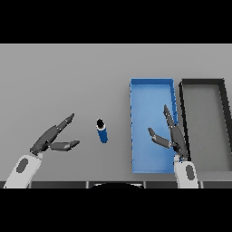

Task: Pick up the blue pipe and place it into the blue bin.

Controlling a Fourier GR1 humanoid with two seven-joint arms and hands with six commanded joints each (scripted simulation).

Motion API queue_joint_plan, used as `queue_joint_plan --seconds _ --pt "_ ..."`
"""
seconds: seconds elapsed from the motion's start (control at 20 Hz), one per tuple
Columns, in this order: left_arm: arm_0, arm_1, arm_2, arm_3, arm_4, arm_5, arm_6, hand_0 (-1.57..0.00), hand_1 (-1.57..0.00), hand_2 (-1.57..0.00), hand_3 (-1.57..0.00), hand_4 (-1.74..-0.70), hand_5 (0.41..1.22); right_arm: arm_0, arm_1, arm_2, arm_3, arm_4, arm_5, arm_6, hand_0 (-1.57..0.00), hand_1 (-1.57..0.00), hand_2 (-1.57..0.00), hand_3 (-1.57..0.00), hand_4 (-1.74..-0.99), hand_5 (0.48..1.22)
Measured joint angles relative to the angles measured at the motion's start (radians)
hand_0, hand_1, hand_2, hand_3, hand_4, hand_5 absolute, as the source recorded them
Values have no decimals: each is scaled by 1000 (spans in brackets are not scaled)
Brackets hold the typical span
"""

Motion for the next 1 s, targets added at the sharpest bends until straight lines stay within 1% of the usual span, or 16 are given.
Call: queue_joint_plan --seconds 0.1,0.15,0.2,0.3,0.35,0.4,0.45,0.5,0.55,0.6,0.7,0.75,0.8,0.85,0.9,1.0 --pt "-9 -22 -36 -15 -14 -13 13 1 1 1 1 -1091 472 -3 -8 -10 6 -8 5 -5 1 1 1 1 -1248 612" --pt "-10 -27 -52 -28 -19 -22 15 1 1 1 1 -1094 463 -14 -13 -16 16 -11 5 2 1 1 1 1 -1256 616" --pt "-15 -42 -69 -26 -36 -22 17 1 1 1 1 -1097 454 -16 -9 -14 25 -9 6 -4 1 1 1 1 -1257 617" --pt "-26 -75 -104 -12 -71 -22 20 1 1 1 1 -1109 447 -2 -6 -7 -2 -15 12 -15 1 1 1 1 -1263 617" --pt "-38 -97 -120 -9 -79 -21 23 1 1 1 1 -1114 447 -15 -5 -12 7 -14 7 2 1 1 1 1 -1265 616" --pt "-55 -113 -122 13 -77 -25 34 1 1 1 1 -1117 446 -7 2 -8 10 -12 5 -1 1 1 1 1 -1270 617" --pt "-59 -128 -132 18 -83 -28 22 1 1 1 1 -1117 446 5 1 -10 1 -18 8 -9 1 1 1 1 -1272 617" --pt "-73 -151 -144 36 -94 -24 38 1 1 1 1 -1118 446 5 6 -5 5 -11 5 1 1 1 1 1 -1271 616" --pt "-84 -168 -149 58 -103 -22 37 1 1 1 1 -1117 446 15 8 -1 -6 -7 2 -2 1 1 1 1 -1275 615" --pt "-101 -197 -162 80 -116 -18 48 1 1 1 1 -1113 447 10 3 -9 -4 -10 0 8 1 1 1 1 -1276 613" --pt "-121 -227 -168 109 -109 -30 38 1 1 1 1 -1118 450 12 6 -11 -1 -5 -8 4 1 1 1 1 -1273 607" --pt "-131 -260 -178 132 -108 -33 40 1 1 1 1 -1117 448 19 3 -11 -17 -12 -3 -6 1 1 1 1 -1274 605" --pt "-146 -271 -173 155 -100 -40 42 1 1 1 1 -1107 444 16 4 -14 -10 -19 2 4 1 1 1 1 -1274 603" --pt "-156 -286 -183 178 -128 -29 33 1 1 1 1 -1095 441 31 2 -13 -17 -20 6 -7 1 1 1 1 -1266 598" --pt "-176 -307 -187 196 -148 -8 41 1 1 1 1 -1081 442 18 -3 -22 -10 -19 -1 11 1 1 1 1 -1265 597" --pt "-189 -328 -196 226 -173 -3 -11 1 1 1 1 -1081 459 28 -4 -14 -13 -18 9 -8 1 1 1 1 -1264 598"
